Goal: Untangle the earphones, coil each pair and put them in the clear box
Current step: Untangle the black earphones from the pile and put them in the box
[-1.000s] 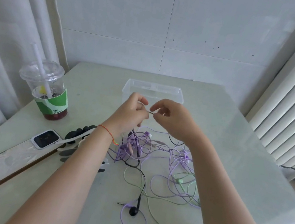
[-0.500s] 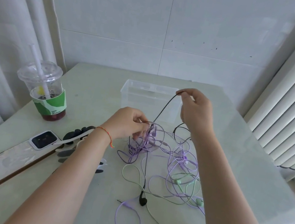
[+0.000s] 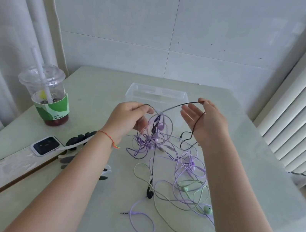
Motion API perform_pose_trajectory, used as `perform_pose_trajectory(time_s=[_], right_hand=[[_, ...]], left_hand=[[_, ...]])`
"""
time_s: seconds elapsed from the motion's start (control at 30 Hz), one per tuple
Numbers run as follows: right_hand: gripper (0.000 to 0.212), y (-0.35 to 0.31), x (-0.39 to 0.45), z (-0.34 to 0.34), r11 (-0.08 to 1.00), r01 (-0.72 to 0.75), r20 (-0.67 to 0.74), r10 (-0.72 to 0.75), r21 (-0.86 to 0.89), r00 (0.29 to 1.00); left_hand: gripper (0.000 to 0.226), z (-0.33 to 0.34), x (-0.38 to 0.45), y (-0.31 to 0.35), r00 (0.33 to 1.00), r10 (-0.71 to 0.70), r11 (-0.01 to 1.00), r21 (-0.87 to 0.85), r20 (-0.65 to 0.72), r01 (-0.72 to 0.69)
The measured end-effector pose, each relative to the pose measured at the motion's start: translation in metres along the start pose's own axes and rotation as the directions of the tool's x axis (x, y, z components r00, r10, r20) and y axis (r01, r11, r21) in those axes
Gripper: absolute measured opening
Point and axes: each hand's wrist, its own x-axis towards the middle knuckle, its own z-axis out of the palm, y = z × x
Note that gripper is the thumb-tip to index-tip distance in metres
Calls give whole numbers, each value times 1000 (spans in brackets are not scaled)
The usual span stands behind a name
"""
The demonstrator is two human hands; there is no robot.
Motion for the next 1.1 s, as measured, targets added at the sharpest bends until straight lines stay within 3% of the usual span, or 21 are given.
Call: perform_pose_trajectory(time_s=[0.27,0.33,0.43,0.5,0.53,0.6,0.67,0.73,0.83,0.97,1.03,1.1], right_hand=[[20,-8,8,-13,989,1,-133,19,151,991],[20,-10,9,-14,984,6,-140,20,180,990],[16,-10,7,-11,982,-19,-98,38,187,994],[14,-5,5,-6,982,-50,-56,61,180,997],[13,-3,3,-3,982,-67,-35,74,174,997],[12,4,0,3,982,-99,5,100,164,995],[12,9,-4,8,980,-123,35,119,157,992],[12,12,-5,10,978,-136,48,130,156,990],[12,9,-5,9,976,-127,39,122,174,992],[14,1,-4,4,978,-86,-18,91,190,996],[14,-2,-3,2,983,-73,-48,82,169,995],[14,-4,-3,-1,994,-66,-90,74,86,993]], left_hand=[[22,-11,14,-8,937,-115,993,-55,-331,102],[19,-13,15,-7,926,-130,991,-18,-355,132],[18,-10,13,-3,951,-80,968,205,-298,145],[16,-4,7,-2,975,73,929,371,-209,10],[19,1,4,-1,978,148,921,380,-149,-81],[27,11,-2,4,979,201,950,239,15,-199],[33,24,-6,6,971,138,986,64,197,-153],[30,32,-7,-1,961,68,991,95,269,-97],[9,30,-6,-9,951,-17,944,317,308,-86],[3,17,-5,-14,956,-69,787,604,285,-124],[2,12,-4,-13,960,-78,767,632,268,-114],[9,9,-2,-11,984,-19,807,584,179,-90]])
